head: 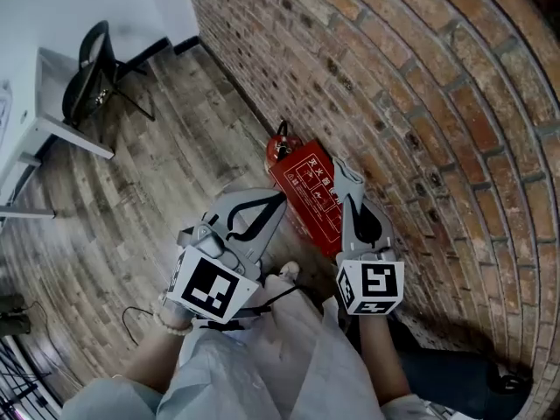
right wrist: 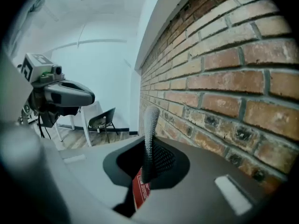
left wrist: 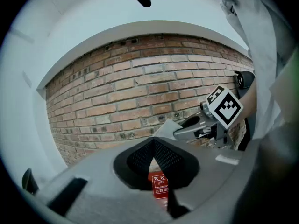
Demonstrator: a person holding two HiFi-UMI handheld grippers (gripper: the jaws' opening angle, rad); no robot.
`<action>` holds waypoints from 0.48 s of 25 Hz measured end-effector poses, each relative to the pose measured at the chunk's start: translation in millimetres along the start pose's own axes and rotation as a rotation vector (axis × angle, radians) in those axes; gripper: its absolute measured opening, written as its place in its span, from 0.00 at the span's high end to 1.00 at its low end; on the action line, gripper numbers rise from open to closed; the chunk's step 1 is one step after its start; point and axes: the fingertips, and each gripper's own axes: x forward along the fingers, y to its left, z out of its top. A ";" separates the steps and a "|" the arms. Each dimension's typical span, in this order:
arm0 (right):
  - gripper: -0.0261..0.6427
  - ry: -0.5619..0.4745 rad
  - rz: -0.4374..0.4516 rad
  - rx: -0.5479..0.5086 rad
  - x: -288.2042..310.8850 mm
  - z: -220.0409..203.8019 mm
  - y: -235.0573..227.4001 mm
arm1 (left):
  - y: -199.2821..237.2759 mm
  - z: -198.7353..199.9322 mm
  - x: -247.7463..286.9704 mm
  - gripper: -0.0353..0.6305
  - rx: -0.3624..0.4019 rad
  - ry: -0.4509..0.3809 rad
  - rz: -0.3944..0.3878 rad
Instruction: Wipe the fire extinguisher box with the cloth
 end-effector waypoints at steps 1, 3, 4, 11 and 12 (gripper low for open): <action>0.93 -0.007 0.000 -0.015 -5.4 5.3 0.0 | -0.2 5.4 -1.4 0.95 0.005 -0.009 0.002; 0.93 -0.022 0.000 -0.037 -15.4 15.2 -0.2 | -1.3 15.9 -3.9 0.95 0.015 -0.025 0.001; 0.93 -0.028 -0.002 -0.044 -20.7 19.6 0.0 | -2.6 20.8 -5.4 0.95 0.020 -0.033 -0.001; 0.93 -0.061 0.000 -0.059 -51.7 40.2 7.5 | -14.4 39.5 -15.0 0.95 0.060 -0.063 -0.016; 0.93 -0.066 0.005 -0.063 -53.9 42.8 9.2 | -14.6 40.8 -15.3 0.95 0.061 -0.068 -0.016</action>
